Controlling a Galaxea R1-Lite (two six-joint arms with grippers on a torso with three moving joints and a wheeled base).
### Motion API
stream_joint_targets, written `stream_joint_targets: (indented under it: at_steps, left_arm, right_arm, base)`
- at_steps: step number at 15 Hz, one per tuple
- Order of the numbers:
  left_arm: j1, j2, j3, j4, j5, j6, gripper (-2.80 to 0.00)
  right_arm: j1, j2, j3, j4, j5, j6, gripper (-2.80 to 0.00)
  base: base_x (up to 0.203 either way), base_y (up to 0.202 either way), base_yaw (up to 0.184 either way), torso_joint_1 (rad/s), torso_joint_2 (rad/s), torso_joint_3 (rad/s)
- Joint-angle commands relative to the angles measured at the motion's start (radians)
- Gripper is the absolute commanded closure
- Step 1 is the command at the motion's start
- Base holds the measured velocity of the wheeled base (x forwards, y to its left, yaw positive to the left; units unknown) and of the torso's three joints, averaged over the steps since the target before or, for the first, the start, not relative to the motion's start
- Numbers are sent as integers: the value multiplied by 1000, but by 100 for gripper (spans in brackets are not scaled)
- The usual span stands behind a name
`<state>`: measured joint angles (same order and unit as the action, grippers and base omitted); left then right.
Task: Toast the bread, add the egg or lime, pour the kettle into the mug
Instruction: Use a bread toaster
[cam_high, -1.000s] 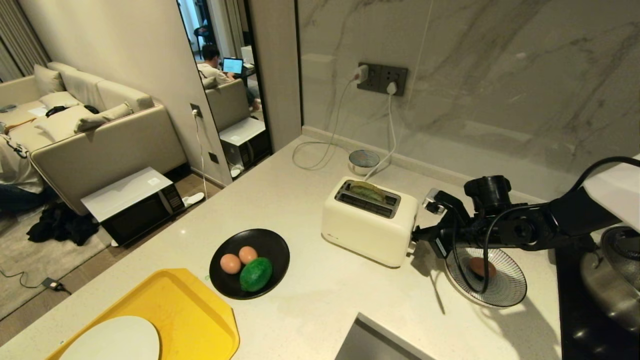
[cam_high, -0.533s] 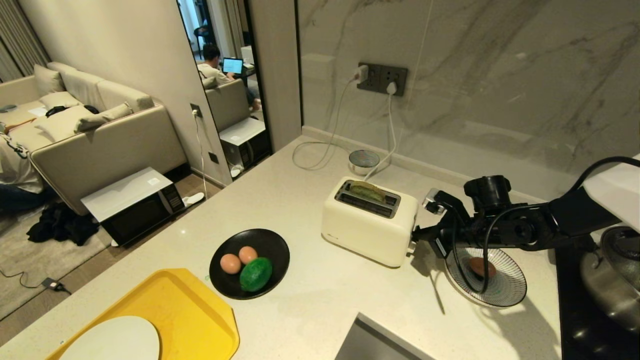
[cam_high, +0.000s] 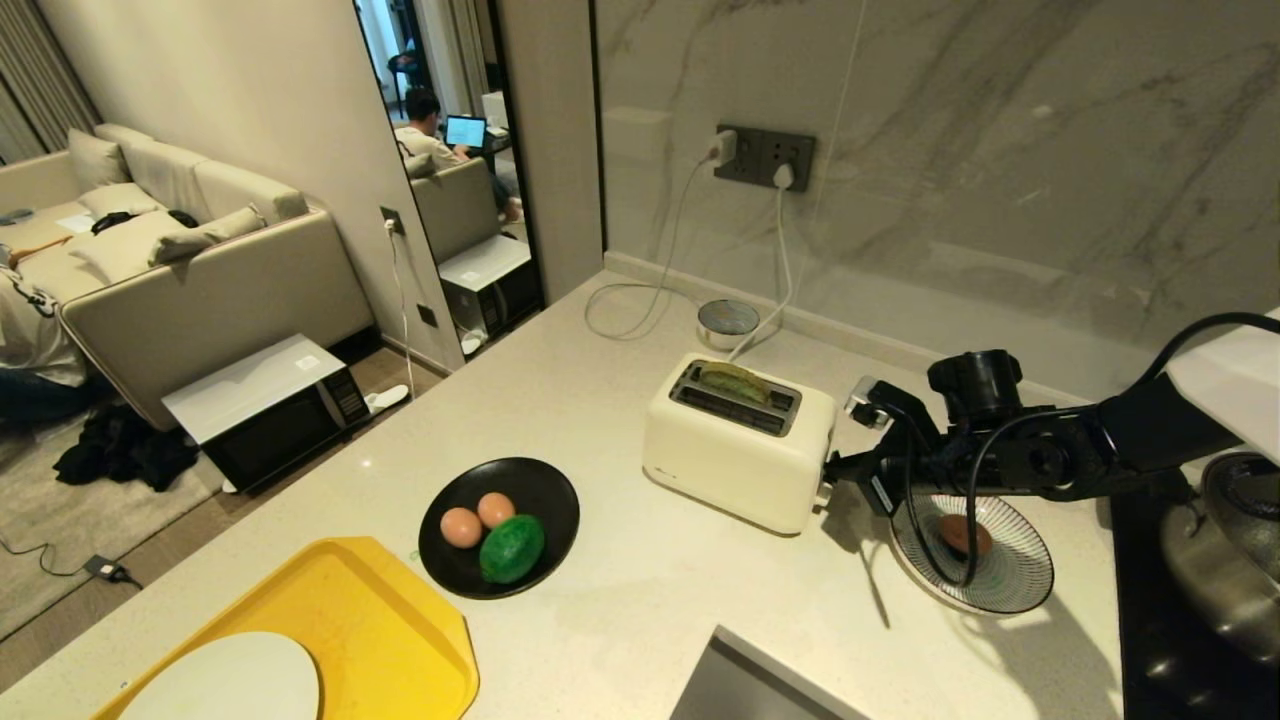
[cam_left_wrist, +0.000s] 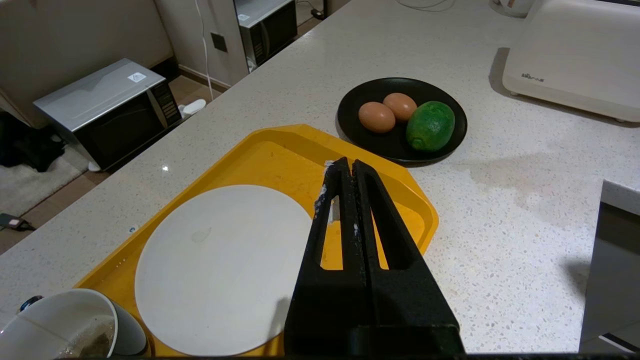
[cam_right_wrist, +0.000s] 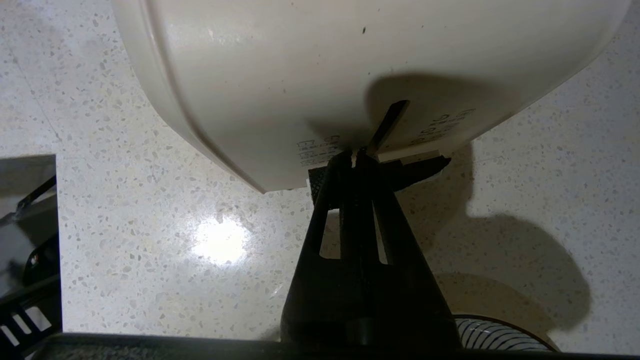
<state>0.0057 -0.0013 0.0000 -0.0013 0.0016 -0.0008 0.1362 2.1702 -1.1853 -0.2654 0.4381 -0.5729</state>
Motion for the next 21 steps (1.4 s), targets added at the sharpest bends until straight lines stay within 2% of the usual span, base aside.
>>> stream_joint_targets:
  at_steps: [1,21]
  left_arm:
    - [0,0,0,0,0,-1,0]
    - [0,0,0,0,0,-1,0]
  right_arm:
    - [0,-3,2,-2,4,-4,0]
    - [0,-10,4,-8,2,-4,0]
  base:
    - [0,0,0,0,0,0]
    - [0,0,0,0,0,0]
